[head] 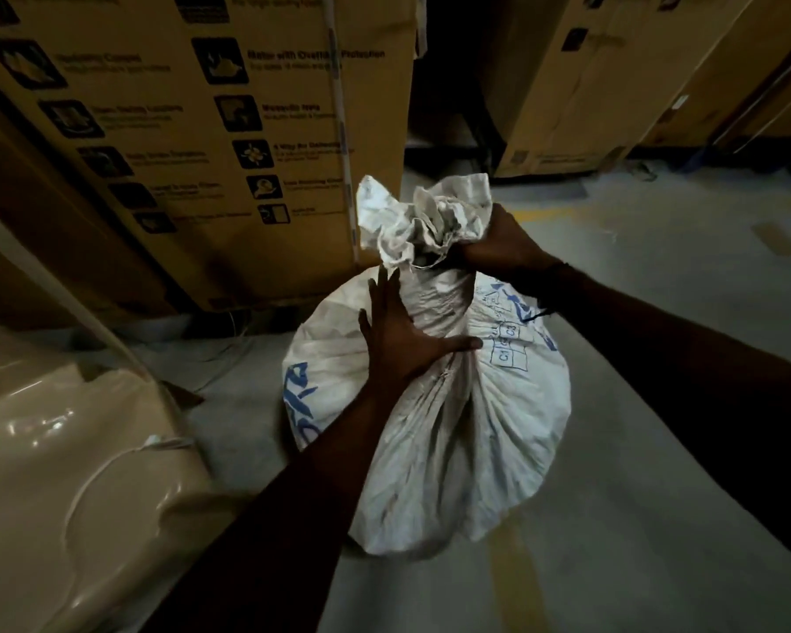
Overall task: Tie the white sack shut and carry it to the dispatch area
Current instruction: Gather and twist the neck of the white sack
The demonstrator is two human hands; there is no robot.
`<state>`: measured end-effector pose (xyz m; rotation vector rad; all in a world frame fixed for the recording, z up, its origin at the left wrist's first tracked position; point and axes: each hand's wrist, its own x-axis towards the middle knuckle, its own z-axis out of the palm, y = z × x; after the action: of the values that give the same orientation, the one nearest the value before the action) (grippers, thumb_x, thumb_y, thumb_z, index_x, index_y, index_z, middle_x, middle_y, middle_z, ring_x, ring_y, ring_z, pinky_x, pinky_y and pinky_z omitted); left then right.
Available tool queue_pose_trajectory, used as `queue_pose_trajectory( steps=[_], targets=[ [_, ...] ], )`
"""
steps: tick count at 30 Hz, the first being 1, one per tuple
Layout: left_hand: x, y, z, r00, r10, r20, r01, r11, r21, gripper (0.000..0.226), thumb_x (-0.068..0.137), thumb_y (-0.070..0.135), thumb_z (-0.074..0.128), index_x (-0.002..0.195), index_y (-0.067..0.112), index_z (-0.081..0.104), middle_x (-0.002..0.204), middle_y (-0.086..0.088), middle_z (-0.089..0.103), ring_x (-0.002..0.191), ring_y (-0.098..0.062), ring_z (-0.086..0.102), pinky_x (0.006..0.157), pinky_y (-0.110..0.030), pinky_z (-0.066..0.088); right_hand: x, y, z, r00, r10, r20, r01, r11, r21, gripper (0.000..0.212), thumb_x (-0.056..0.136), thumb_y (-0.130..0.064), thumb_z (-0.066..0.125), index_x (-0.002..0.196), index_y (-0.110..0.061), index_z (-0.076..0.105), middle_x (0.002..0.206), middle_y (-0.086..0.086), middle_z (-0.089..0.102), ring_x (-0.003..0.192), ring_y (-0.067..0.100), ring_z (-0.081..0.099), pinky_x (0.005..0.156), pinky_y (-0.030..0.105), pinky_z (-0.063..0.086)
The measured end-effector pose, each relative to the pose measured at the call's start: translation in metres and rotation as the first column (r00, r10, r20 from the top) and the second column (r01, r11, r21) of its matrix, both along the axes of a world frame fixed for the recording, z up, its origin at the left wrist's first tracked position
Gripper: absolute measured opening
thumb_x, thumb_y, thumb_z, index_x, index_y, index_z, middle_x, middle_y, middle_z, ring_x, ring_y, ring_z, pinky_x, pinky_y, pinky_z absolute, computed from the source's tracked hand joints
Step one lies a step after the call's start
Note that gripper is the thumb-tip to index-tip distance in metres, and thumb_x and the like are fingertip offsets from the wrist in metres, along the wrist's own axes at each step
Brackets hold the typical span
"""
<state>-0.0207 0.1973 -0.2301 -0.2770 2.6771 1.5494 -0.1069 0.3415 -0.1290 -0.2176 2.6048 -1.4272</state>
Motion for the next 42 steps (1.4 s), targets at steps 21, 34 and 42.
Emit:
queue_pose_trajectory(
  steps=[21,34,42],
  targets=[
    [-0.100,-0.010,-0.057,0.991,-0.127,-0.029,0.130,0.958,0.255,0.112,0.030,0.051,0.100,0.129,0.016,0.061,0.124,0.001,0.071,0.106,-0.017,0.072,0.093,-0.037,0.062,0.050,-0.041,-0.206,0.947,-0.256,-0.193,0.258,0.966,-0.013,0.115,0.019,-0.078,0.092,0.119,-0.043,0.047,0.122,-0.020,0.063,0.117,0.002,0.062,0.108,0.029,0.049],
    [-0.037,-0.059,-0.100,0.810,-0.570,-0.139,0.563,0.821,-0.091,0.070,0.070,0.042,0.094,0.128,0.039,0.055,0.122,0.025,0.062,0.103,0.017,0.060,0.097,-0.013,0.051,0.040,-0.014,-0.240,0.935,-0.275,-0.224,0.205,0.935,-0.289,0.053,0.050,-0.044,0.088,0.097,-0.024,0.078,0.087,-0.005,0.081,0.076,0.005,0.077,0.078,0.036,0.066],
    [-0.029,-0.013,-0.155,0.911,-0.312,-0.272,0.293,0.950,-0.107,0.154,0.026,0.086,0.086,0.157,0.024,0.032,0.157,0.004,0.045,0.147,-0.016,0.041,0.125,-0.038,0.032,0.055,-0.017,-0.211,0.979,0.118,0.169,0.003,0.812,-0.584,0.026,0.104,-0.028,0.055,0.116,-0.012,0.072,0.107,0.008,0.080,0.098,0.020,0.078,0.083,0.030,0.063]
  ],
)
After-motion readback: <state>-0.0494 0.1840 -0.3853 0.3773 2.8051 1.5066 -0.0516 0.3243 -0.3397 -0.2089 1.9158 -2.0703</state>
